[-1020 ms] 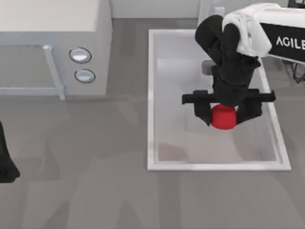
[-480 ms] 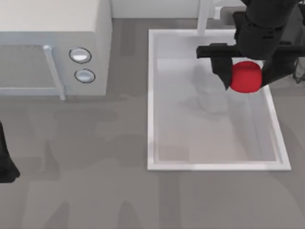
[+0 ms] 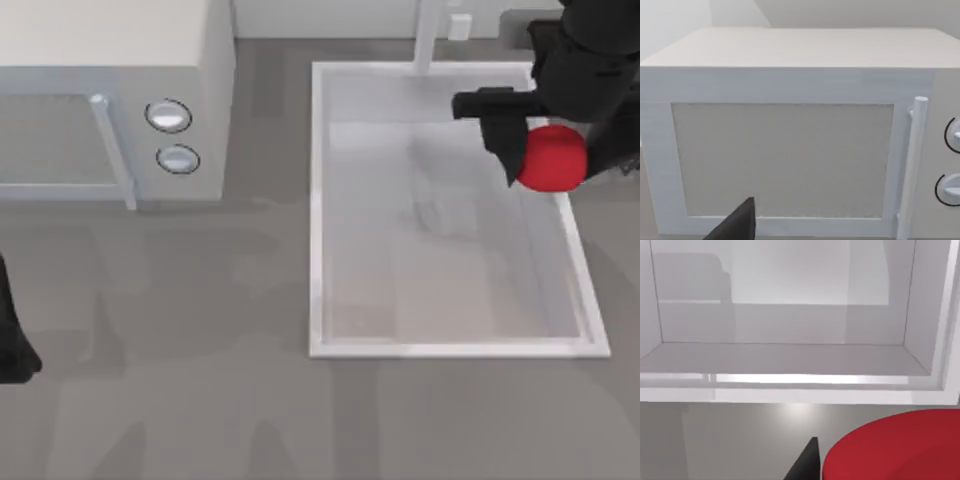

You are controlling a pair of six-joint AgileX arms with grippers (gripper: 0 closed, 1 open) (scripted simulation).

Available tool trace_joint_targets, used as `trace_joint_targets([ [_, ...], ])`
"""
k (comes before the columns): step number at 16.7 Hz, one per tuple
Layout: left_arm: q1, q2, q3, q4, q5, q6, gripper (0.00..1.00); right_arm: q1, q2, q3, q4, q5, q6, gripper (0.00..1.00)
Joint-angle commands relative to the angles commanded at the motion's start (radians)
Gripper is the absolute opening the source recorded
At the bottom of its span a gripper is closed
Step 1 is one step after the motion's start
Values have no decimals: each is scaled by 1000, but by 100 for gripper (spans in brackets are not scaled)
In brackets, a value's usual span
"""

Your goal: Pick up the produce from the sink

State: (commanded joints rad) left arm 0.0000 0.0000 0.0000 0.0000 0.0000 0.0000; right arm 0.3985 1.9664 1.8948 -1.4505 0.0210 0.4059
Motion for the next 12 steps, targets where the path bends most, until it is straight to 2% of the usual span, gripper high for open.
trace_joint_targets([
  [8,0,0,0,0,0,0,100,-381,-311,-454,81,-17,-378,0],
  [12,0,0,0,0,0,0,100,-453,-378,-527,100,-21,-450,0],
])
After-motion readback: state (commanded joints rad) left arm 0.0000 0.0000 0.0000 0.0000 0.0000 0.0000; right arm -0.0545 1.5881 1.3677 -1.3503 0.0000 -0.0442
